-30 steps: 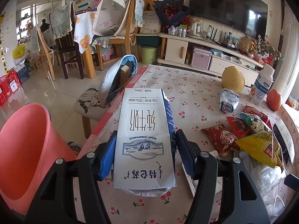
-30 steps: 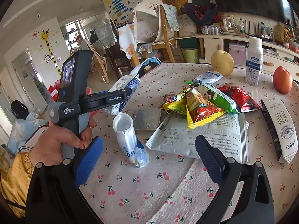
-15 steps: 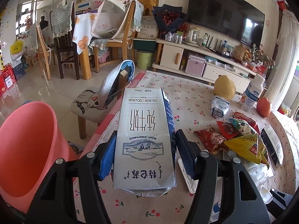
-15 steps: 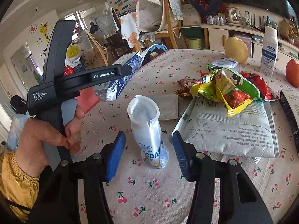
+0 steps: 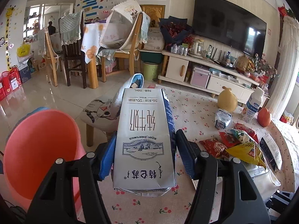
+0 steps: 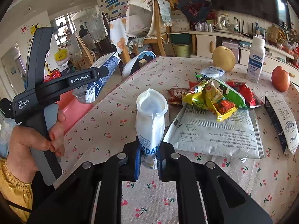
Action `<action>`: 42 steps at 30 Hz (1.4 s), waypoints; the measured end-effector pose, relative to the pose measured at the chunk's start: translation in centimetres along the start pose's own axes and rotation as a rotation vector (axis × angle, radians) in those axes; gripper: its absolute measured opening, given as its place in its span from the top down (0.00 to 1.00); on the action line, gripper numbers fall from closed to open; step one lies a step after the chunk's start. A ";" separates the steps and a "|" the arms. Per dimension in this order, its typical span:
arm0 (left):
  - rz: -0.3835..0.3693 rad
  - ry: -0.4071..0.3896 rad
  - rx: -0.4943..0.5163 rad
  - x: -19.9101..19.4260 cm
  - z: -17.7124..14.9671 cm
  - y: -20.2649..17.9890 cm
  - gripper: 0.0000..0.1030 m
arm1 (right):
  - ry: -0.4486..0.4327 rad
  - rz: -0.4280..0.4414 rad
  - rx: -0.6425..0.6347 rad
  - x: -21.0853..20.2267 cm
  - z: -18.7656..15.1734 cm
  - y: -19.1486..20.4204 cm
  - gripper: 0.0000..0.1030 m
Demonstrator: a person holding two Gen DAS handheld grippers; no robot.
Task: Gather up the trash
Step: 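Carry both items over the pink bucket and open both tools to drop them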
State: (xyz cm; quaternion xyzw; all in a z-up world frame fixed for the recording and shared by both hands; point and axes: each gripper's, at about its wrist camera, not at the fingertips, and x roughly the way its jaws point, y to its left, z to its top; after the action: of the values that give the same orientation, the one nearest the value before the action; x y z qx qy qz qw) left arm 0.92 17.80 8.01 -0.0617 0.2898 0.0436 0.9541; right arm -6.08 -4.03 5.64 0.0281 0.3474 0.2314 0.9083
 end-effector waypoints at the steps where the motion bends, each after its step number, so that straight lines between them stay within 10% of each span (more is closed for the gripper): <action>1: 0.005 -0.010 -0.017 -0.4 0.2 0.6 0.39 | -0.010 0.002 0.002 -0.2 0.4 0.3 0.86; 18: 0.260 0.014 -0.399 -2.5 0.8 16.3 0.39 | -0.058 0.302 -0.080 4.7 9.8 15.3 0.86; 31: 0.277 0.101 -0.588 -0.8 -1.7 23.3 0.35 | 0.095 0.342 -0.070 13.4 9.5 21.5 0.82; 35: 0.291 0.058 -0.606 -1.3 -1.8 23.5 0.20 | 0.071 0.314 -0.055 13.1 8.7 21.0 0.40; 42: 0.258 -0.014 -0.570 -1.6 -1.2 22.1 0.13 | 0.003 0.226 -0.044 10.1 7.8 19.4 0.18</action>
State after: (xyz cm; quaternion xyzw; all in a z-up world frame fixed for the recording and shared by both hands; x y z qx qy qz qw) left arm -3.73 39.45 5.90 -0.2894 0.2647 0.2443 0.8869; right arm -2.21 18.53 9.40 0.0470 0.3380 0.3399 0.8763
